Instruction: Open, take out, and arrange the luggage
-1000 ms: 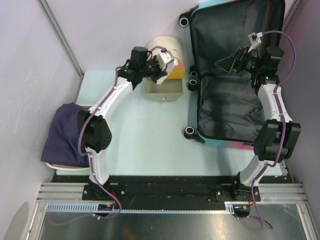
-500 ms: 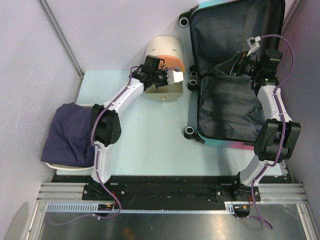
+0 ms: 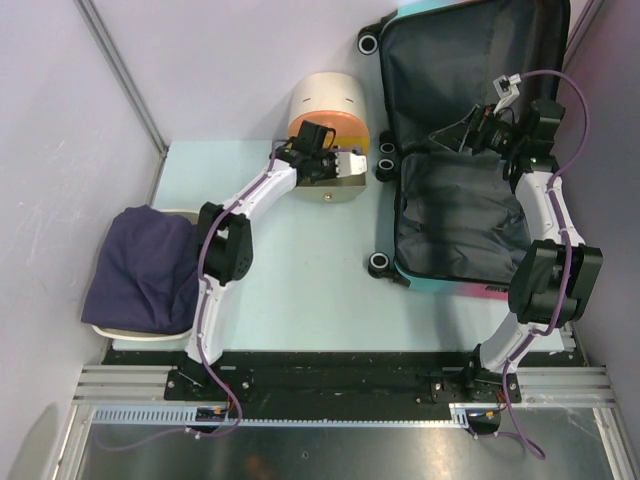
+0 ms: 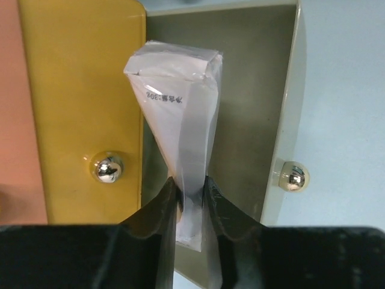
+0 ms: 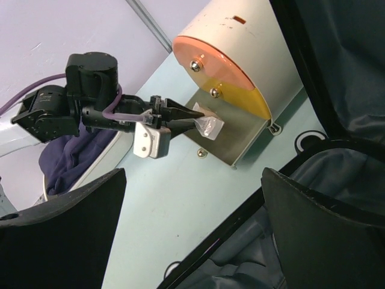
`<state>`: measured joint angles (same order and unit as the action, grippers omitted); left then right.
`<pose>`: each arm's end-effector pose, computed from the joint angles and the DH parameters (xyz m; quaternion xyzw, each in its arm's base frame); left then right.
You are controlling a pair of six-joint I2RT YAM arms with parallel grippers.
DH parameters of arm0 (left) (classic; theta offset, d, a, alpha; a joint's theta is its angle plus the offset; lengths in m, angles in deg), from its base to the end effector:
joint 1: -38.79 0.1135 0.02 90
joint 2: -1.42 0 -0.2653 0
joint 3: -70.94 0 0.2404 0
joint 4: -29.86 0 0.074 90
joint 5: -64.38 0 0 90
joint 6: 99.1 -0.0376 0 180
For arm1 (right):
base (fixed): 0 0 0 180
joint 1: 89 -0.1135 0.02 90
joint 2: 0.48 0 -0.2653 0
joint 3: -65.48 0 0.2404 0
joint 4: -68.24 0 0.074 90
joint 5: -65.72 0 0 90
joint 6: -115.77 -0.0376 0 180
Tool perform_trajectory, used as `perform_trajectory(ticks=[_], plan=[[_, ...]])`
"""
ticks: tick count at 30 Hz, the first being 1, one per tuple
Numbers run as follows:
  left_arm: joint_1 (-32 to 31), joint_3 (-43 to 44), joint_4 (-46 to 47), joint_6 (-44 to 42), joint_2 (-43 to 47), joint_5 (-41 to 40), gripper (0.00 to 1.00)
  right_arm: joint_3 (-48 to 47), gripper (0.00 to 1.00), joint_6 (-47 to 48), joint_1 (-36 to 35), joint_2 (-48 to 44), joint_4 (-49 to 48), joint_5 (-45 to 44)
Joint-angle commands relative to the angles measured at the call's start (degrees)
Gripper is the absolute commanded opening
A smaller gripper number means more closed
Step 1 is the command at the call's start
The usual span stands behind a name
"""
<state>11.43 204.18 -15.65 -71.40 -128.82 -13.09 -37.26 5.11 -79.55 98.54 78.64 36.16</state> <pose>0.4519 -0.2430 0.2538 0.6726 0.6143 0.0249 0.4118 0.3934 -0.0323 0.3804 -0.1554 0.7103 0.4303 0.5349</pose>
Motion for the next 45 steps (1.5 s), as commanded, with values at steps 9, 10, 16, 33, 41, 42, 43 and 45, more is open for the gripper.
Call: perform_trajectory(ticks=[9,10,16,33,41,42,43,45], plan=[[-0.07,3.13,0.9,0.25,3.3,-1.29,0.66,-0.04,1.0,1.68,0.13,-2.96,-0.16,0.64],[-0.24,2.51,0.9,1.56,4.45,-0.76,0.67,-0.13,1.0,1.51,0.04,-2.78,-0.16,0.64],[0.63,-5.21,0.99,11.21,13.67,7.49,0.64,-0.48,1.0,0.72,0.04,-2.34,-1.04,1.08],[1.07,-15.69,0.82,22.57,11.68,12.52,0.0,-0.39,1.0,1.42,0.57,-2.52,0.8,1.34],[0.81,-12.54,0.81,21.7,6.23,8.65,0.0,0.31,1.0,3.09,1.45,-2.96,3.09,0.46],[0.99,-11.39,0.81,22.65,5.35,7.69,0.0,0.31,1.0,3.35,1.53,-2.78,3.26,0.38],[1.07,-9.9,0.9,23.1,2.99,7.16,0.0,0.31,1.0,3.53,1.53,-2.7,3.61,0.29],[1.25,-5.59,0.9,23.54,0.78,5.93,0.0,0.31,1.0,4.22,1.71,-2.61,3.7,0.11]])
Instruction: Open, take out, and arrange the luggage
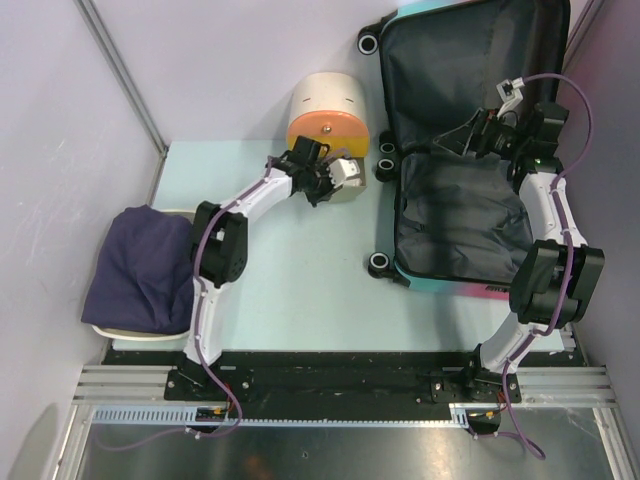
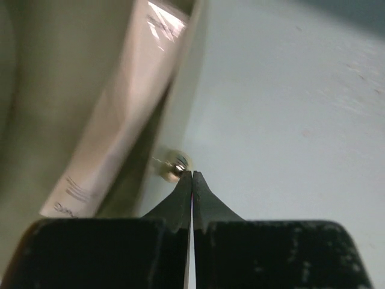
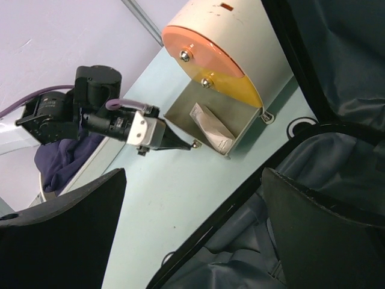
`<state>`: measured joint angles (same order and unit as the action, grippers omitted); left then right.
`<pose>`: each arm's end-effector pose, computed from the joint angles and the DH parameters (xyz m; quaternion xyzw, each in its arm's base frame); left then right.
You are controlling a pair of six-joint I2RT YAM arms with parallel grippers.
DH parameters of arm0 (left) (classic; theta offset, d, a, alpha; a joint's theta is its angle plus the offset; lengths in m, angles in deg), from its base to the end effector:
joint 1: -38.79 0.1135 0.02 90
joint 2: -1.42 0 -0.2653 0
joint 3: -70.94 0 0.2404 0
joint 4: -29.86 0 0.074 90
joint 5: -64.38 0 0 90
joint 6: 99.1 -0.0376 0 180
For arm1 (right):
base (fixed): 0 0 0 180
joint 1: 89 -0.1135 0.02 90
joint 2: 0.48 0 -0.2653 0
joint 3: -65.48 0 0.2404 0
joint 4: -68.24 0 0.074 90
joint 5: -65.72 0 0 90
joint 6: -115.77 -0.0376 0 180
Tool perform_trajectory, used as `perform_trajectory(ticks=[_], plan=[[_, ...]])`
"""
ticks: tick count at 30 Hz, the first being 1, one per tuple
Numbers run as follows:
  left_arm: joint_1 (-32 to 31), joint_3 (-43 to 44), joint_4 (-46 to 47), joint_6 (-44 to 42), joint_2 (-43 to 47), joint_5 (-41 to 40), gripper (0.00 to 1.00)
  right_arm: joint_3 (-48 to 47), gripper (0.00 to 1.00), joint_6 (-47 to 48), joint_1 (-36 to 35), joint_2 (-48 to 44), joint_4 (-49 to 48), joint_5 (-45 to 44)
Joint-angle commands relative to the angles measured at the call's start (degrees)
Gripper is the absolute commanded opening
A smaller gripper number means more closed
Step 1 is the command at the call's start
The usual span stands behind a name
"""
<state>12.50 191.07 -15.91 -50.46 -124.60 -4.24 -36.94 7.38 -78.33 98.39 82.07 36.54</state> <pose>0.4268 -0.2261 0.2179 0.5673 0.7372 -0.1314 0.3429 0.3910 -0.0403 0.3740 -0.1480 0.7222 0.4249 0.5253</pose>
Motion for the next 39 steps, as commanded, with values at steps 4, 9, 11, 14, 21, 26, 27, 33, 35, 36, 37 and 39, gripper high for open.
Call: perform_trajectory(ticks=[4,9,11,14,21,26,27,33,35,36,37,39], plan=[[0.27,16.47,1.6,1.55,-9.93,-6.17,0.0,-0.28,1.0,3.36,0.57,-2.28,3.08,-0.61],[0.44,23.35,4.67,-2.14,-14.95,-9.78,0.0,-0.28,1.0,4.77,0.93,-2.19,4.57,-0.79],[0.62,25.72,6.77,-3.71,-16.79,-11.8,0.0,-0.28,1.0,5.21,0.93,-2.19,4.75,-0.87],[0.79,26.43,10.55,-5.91,-17.95,-14.35,0.0,-0.45,1.0,5.3,0.93,-1.84,4.84,-1.14],[1.67,26.34,20.05,-7.95,-20.32,-18.31,0.0,-0.63,1.0,5.38,0.92,-0.96,4.67,-1.23],[1.76,26.26,25.85,-8.38,-21.2,-18.75,0.06,-1.51,1.0,5.47,0.66,-0.17,4.75,-1.4],[1.76,26.26,26.38,-8.47,-21.29,-19.01,0.07,-1.77,1.0,5.82,0.75,-0.26,5.01,-1.58],[1.67,23.89,27.71,-7.07,-18.58,-19.11,0.15,-2.3,1.0,6.96,0.66,-0.08,6.24,-1.31],[1.41,18.37,27.62,-6.97,-13.33,-16.39,0.27,-2.65,1.0,8.28,0.83,-0.34,7.73,-1.49],[1.32,15.74,27.62,-7.24,-11.29,-15.25,0.31,-2.65,1.0,8.81,0.92,-0.61,8.26,-2.01],[1.06,10.49,27.62,-7.67,-8.75,-14.28,0.36,-2.83,1.0,9.25,0.92,-0.61,8.88,-2.28],[0.27,5.63,27.62,-7.59,-2.09,-12.43,0.57,-3.09,1.0,10.56,1.1,-0.7,10.46,-2.72]])
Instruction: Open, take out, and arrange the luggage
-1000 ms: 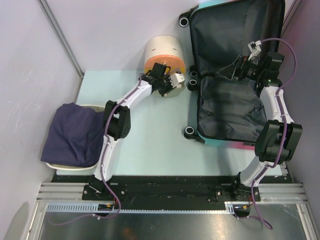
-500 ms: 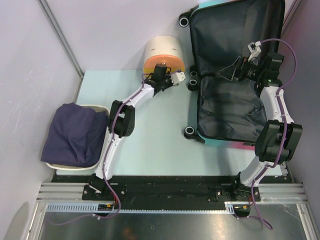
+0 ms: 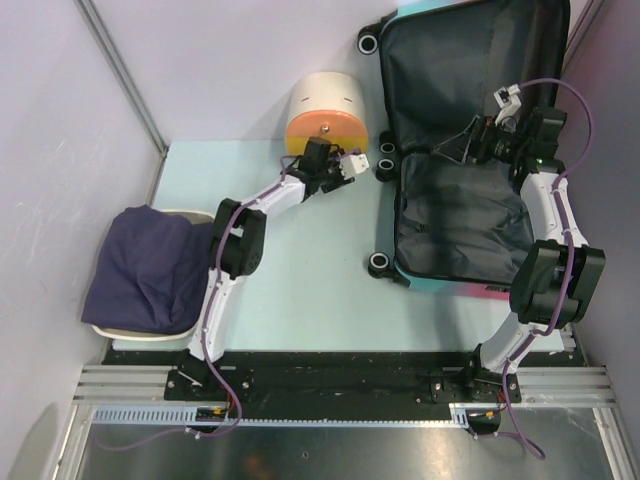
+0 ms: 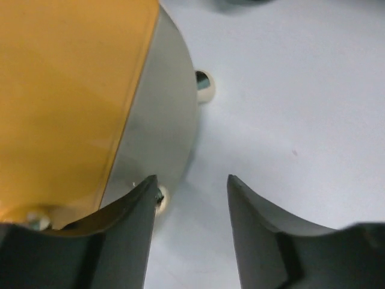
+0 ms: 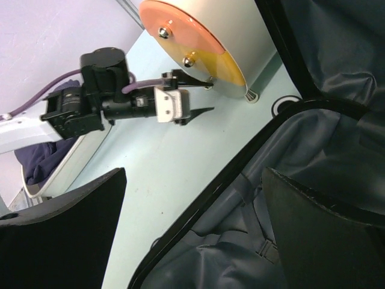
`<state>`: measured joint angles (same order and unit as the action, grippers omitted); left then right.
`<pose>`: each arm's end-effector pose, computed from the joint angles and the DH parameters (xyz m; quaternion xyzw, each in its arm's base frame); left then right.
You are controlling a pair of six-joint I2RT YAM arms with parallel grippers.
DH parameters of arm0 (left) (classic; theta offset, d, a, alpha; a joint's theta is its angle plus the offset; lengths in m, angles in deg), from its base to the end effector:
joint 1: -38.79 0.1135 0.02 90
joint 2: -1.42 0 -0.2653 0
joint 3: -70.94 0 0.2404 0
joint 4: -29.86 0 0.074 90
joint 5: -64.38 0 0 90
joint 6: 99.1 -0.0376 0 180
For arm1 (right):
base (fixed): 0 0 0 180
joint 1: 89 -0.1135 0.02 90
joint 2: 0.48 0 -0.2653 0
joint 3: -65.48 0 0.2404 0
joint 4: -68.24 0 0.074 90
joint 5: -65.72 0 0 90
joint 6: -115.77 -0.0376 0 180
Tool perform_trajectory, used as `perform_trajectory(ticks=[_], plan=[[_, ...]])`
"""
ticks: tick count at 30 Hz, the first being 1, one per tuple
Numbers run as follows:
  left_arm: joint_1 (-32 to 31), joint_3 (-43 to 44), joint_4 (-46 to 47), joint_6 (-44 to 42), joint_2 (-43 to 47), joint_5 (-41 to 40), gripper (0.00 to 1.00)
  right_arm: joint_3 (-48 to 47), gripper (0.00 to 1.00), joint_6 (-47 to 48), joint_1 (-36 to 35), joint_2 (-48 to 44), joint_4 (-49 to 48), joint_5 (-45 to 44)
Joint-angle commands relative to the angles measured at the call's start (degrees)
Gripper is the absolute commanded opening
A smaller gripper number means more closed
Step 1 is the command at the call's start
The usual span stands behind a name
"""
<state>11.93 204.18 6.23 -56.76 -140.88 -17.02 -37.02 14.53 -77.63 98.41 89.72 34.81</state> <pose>0.4978 -0.2584 0.1778 0.5584 0.6747 0.0216 0.4822 0.3884 -0.0452 0.3621 -0.1468 0.7465 0.3980 0.5126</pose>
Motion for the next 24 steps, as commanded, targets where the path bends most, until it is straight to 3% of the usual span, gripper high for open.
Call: perform_trajectory(ticks=[1,4,5,7,10,16,18,22,24], plan=[[0.66,-11.6,5.39,-0.86,16.16,0.71,0.63,-3.09,1.0,4.03,0.4,-0.8,3.34,-1.08],[-0.04,-17.07,4.78,2.21,23.37,1.07,0.86,-3.53,1.0,6.32,0.66,-1.15,4.48,-1.43],[-0.22,-17.79,3.3,3.18,24.95,0.98,1.0,-3.79,1.0,6.85,0.58,-1.24,4.92,-1.35],[-0.48,-17.71,0.48,4.41,28.28,-0.42,1.0,-4.06,1.0,8.08,0.67,-1.33,4.93,-1.7],[-1.18,-12.81,-11.87,8.88,30.32,-3.76,1.0,-3.97,1.0,7.12,0.66,-1.07,3.44,-2.66],[-0.92,-10.14,-23.5,20.03,35.15,-10.08,1.0,-1.08,1.0,7.63,-0.65,-1.16,3.08,-8.01],[0.74,-10.59,-26.85,22.77,37.97,-6.6,1.0,-1.25,1.0,10.18,-2.4,-1.07,6.93,-12.4],[7.06,-10.76,-33.97,35.31,39.9,9.54,1.0,-0.98,1.0,16.16,-5.4,-0.89,14.14,-17.78],[9.36,-12.51,-33.9,36.84,42.0,9.6,1.0,-0.72,1.0,16.96,-6.62,-1.15,17.57,-18.57]])
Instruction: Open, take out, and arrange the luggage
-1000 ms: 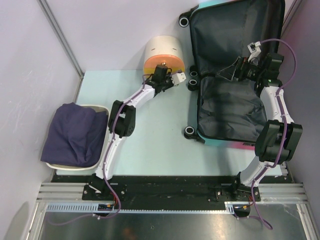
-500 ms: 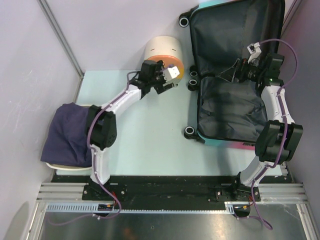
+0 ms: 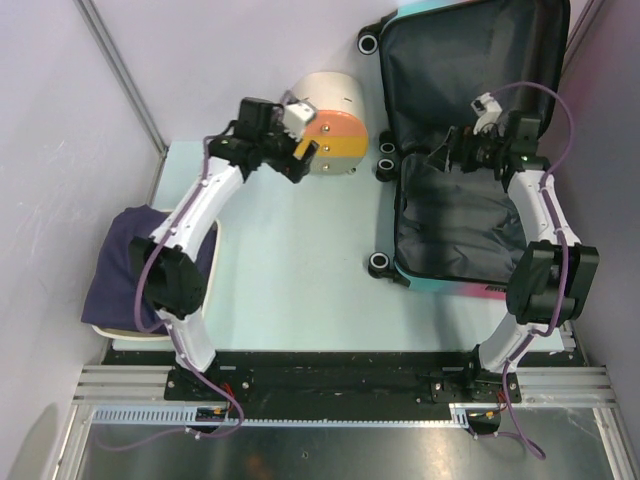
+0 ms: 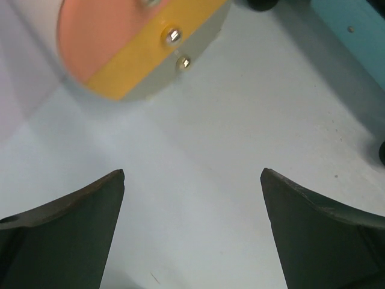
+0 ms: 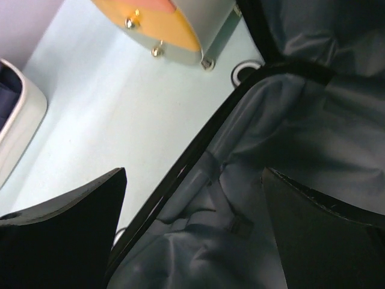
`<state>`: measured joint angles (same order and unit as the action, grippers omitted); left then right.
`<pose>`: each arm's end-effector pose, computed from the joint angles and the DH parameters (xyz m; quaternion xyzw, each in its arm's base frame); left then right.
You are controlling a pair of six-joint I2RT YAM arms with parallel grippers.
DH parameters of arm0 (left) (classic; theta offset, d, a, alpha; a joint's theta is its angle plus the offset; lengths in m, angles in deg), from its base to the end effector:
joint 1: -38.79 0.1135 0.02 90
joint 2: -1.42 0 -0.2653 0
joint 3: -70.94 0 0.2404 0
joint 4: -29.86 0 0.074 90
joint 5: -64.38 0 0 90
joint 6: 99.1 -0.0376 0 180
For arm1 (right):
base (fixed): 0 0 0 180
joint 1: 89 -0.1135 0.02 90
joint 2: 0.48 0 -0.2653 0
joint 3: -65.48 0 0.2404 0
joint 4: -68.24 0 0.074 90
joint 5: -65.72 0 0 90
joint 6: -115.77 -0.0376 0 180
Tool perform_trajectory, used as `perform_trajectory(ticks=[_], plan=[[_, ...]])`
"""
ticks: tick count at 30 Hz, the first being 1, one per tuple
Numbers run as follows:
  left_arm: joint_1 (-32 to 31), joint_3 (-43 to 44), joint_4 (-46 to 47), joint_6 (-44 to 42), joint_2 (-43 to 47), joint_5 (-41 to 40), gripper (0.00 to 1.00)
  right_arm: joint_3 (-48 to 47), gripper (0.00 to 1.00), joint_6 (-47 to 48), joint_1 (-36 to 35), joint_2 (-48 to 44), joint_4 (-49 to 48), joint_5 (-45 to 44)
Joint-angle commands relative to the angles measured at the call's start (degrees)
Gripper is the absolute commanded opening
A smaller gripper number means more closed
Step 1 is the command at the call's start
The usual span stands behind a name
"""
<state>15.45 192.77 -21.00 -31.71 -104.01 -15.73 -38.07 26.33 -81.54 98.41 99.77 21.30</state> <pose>0.3764 -0.1695 0.3743 0.3811 0.7959 -0.0792 0.4637 0.3903 -0.0240 0.3498 -0.1551 0.7963 0.2955 0.5045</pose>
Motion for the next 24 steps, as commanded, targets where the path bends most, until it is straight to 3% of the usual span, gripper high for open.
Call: perform_trajectory(ticks=[1,4,6,10,24], plan=[[6.02,-2.94,-6.66,11.71,5.93,7.17,1.0,0.77,1.0,5.07,-3.5,-1.42,8.4,-6.72],[9.16,-7.41,-6.84,15.47,8.12,7.68,1.0,2.44,1.0,6.2,-7.02,-2.65,11.48,-17.52],[11.8,-10.5,-6.84,18.38,8.92,13.03,1.0,4.02,1.0,6.3,-9.03,-3.35,13.41,-24.21],[16.82,-17.79,-6.4,23.49,10.85,13.32,1.0,8.93,1.0,8.75,-12.9,-9.22,14.48,-26.41],[15.16,-31.52,2.56,21.31,21.75,7.43,1.0,18.52,1.0,11.4,-11.08,-24.79,15.44,-30.12]])
